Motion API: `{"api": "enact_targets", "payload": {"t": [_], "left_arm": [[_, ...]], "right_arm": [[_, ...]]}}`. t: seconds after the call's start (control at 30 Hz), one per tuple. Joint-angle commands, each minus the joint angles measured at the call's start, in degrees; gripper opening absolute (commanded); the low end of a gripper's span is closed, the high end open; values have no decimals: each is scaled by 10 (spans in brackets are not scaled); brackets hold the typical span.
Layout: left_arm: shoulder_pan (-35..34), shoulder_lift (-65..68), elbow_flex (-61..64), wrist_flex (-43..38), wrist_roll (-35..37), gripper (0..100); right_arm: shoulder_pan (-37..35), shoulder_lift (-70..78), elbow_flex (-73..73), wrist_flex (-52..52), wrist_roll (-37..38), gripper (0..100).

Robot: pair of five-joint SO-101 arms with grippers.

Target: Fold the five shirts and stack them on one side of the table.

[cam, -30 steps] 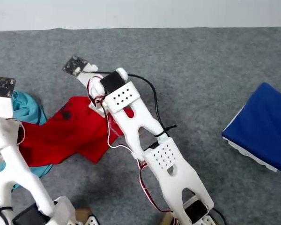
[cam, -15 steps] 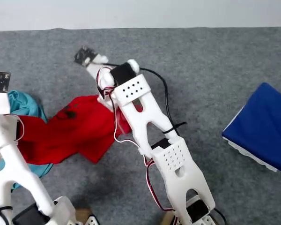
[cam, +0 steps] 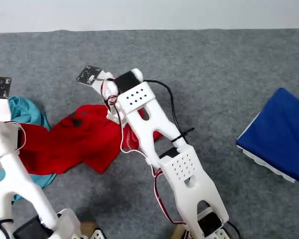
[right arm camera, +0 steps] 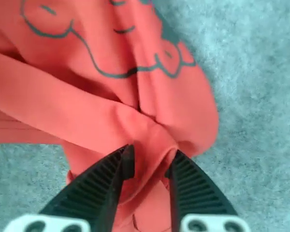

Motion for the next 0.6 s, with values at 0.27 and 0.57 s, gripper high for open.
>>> {"api": "enact_targets", "payload": {"t": [0.27,0.57], "left_arm": [[3,-16,-2,3,5,6],[3,-16,-2,3,5,6]], "right_arm": [[-12,-11,-4,-44,2,8],[-7,-49,-76,25,2,17]]}}
